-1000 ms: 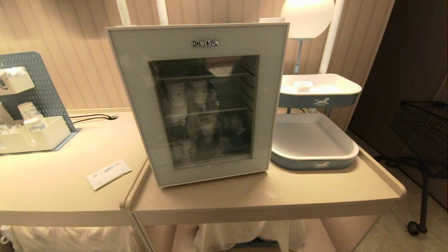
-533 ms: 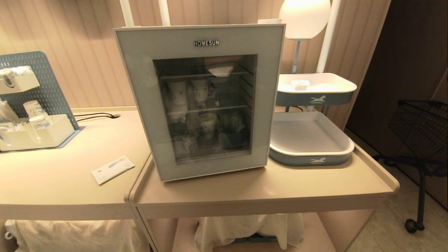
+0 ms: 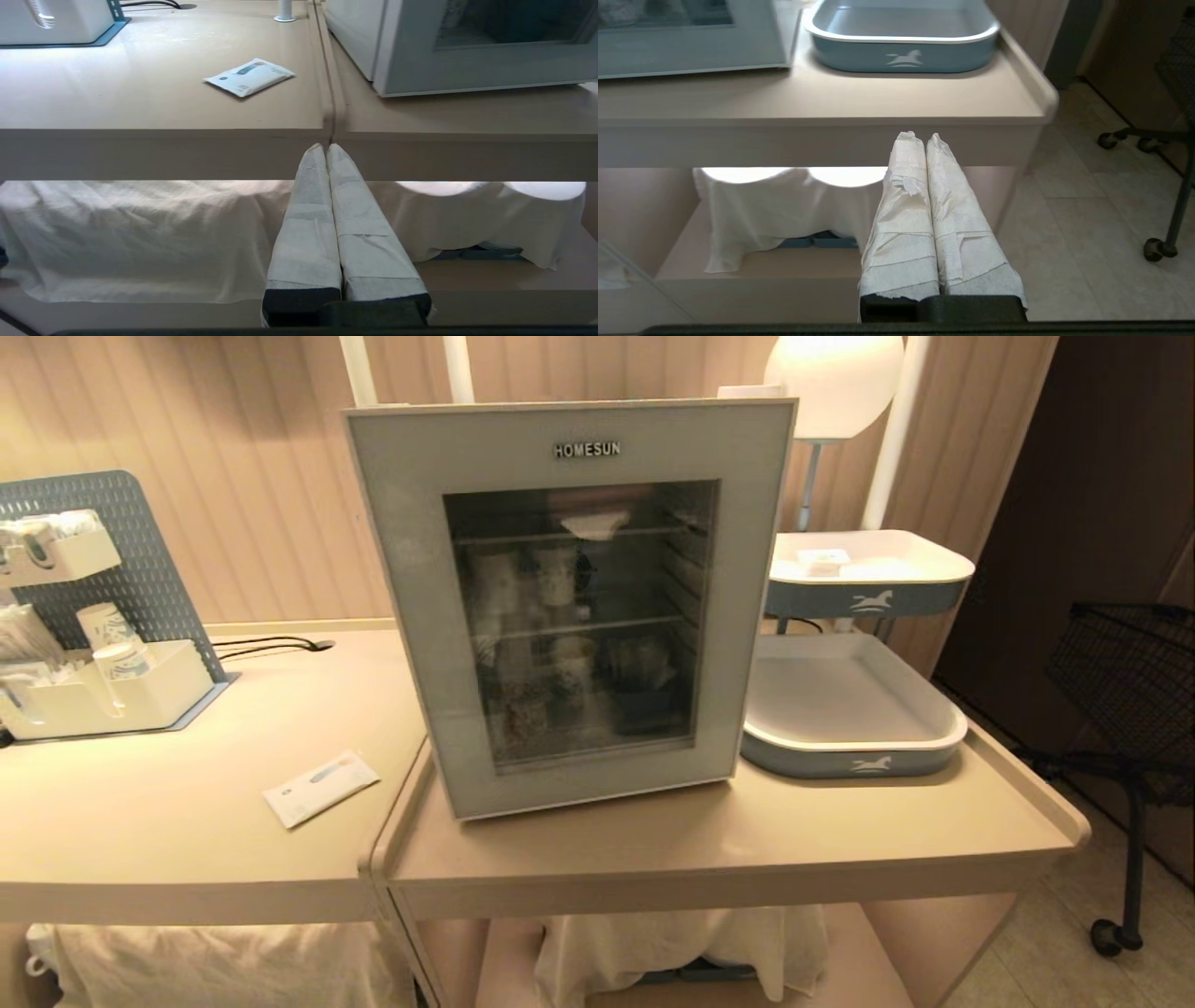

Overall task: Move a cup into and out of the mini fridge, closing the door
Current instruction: Open the freezer door

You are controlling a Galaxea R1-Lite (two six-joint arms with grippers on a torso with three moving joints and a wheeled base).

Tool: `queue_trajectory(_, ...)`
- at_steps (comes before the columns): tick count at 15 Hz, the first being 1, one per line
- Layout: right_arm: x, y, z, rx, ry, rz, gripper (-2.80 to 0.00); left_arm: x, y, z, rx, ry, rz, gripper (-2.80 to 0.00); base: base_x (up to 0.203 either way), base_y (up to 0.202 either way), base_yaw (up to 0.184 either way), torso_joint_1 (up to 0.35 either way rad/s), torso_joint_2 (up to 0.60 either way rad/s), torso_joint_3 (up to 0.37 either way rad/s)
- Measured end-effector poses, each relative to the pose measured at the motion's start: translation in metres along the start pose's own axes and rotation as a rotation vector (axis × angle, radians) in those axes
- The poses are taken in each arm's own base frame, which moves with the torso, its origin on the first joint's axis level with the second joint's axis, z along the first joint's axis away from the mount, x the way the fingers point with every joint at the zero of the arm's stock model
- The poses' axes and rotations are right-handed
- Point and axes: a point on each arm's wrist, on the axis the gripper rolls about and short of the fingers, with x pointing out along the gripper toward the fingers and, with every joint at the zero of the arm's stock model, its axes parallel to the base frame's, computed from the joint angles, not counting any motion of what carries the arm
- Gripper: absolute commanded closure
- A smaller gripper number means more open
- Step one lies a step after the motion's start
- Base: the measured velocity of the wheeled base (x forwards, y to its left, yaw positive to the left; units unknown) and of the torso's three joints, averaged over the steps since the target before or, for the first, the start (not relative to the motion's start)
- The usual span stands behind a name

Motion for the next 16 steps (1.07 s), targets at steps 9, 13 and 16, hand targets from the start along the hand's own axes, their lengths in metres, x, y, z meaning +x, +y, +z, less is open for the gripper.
queue_trajectory(9,0.0,0.0,0.0001,0.004,-0.001,-0.002,0.0,0.0,0.0,0.0,-0.001,0.0,0.0,0.0,0.0,0.083,0.0,0.002,0.0,0.002)
queue_trajectory(13,0.0,0.0,0.0001,0.017,-0.001,-0.002,0.0,0.0,0.0,0.0,0.0,0.0,-0.001,0.0,0.0,0.0,0.0,0.0,0.0,0.0)
queue_trajectory(16,0.0,-0.0001,0.0001,0.021,-0.001,-0.002,0.0,0.0,0.0,0.0,0.001,0.0,0.0,0.0,0.0,0.0,0.0,0.0,0.0,0.0)
